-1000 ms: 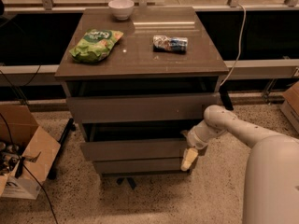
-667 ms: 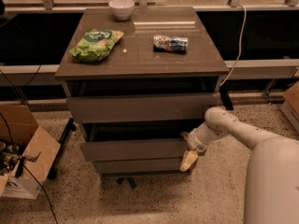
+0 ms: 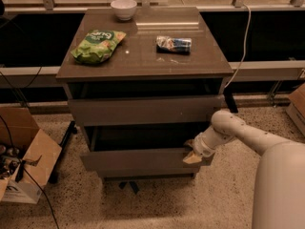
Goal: Open middle drawer
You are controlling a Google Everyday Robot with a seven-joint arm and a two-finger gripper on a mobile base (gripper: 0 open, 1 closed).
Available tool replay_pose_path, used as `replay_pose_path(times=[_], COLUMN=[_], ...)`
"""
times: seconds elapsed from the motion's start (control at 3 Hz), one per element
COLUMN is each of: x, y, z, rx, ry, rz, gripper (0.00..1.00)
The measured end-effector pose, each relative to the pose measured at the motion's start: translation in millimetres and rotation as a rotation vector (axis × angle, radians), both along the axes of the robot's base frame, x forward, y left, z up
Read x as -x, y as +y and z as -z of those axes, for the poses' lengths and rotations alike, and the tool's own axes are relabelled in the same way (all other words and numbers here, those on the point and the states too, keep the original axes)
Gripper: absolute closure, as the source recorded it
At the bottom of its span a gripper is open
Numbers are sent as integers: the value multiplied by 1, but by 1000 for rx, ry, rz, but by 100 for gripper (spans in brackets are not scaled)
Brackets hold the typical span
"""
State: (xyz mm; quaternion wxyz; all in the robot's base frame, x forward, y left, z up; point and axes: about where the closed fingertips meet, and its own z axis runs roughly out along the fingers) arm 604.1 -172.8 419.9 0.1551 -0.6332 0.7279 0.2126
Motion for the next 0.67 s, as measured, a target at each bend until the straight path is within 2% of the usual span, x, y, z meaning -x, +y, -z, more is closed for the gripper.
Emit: replay_pose_path(times=[0.33,0.67], x=[0,24], y=[0,3], z=[0,6], rx=[0,-13], ry=[0,41], rz=[0,31], gripper=[95,68])
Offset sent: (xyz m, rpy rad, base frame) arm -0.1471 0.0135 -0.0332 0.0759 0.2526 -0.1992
